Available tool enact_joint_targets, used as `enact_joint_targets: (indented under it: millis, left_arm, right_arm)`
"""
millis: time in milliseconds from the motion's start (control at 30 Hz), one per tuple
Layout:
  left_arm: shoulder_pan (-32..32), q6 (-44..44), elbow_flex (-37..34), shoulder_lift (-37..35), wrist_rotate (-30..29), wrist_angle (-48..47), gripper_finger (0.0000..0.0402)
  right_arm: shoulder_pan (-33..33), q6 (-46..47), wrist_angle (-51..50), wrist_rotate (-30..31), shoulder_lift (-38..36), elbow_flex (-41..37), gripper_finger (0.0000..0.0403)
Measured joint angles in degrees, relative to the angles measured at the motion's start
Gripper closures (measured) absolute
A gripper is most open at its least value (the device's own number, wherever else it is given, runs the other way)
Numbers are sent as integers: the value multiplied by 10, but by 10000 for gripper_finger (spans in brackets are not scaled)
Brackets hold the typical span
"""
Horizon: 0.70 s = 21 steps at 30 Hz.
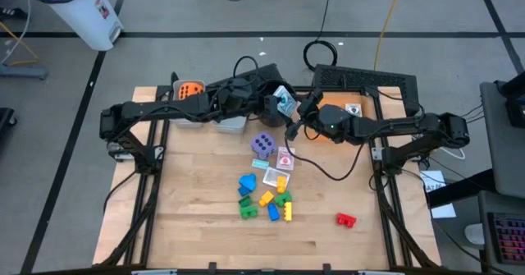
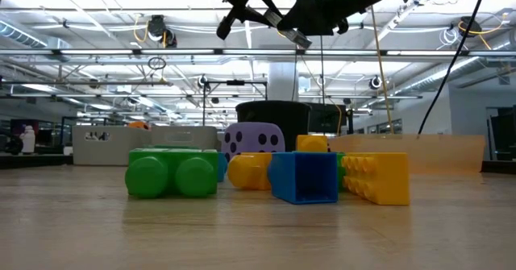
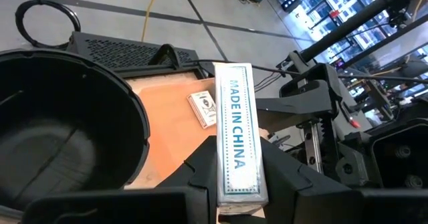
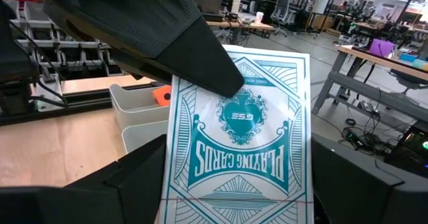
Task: Pick & Place Toys
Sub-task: Put the blue deck of cards into the orange bin
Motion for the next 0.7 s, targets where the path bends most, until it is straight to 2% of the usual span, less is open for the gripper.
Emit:
enact_joint_targets:
  millis: [300, 700]
  left_arm:
    - [8, 19, 0, 0, 27, 18, 313]
    - [19, 25, 1, 0, 84, 26, 183]
  right_arm:
    - [0, 2, 2, 6, -1, 0, 93]
    - [0, 4, 1, 14, 0, -1, 94]
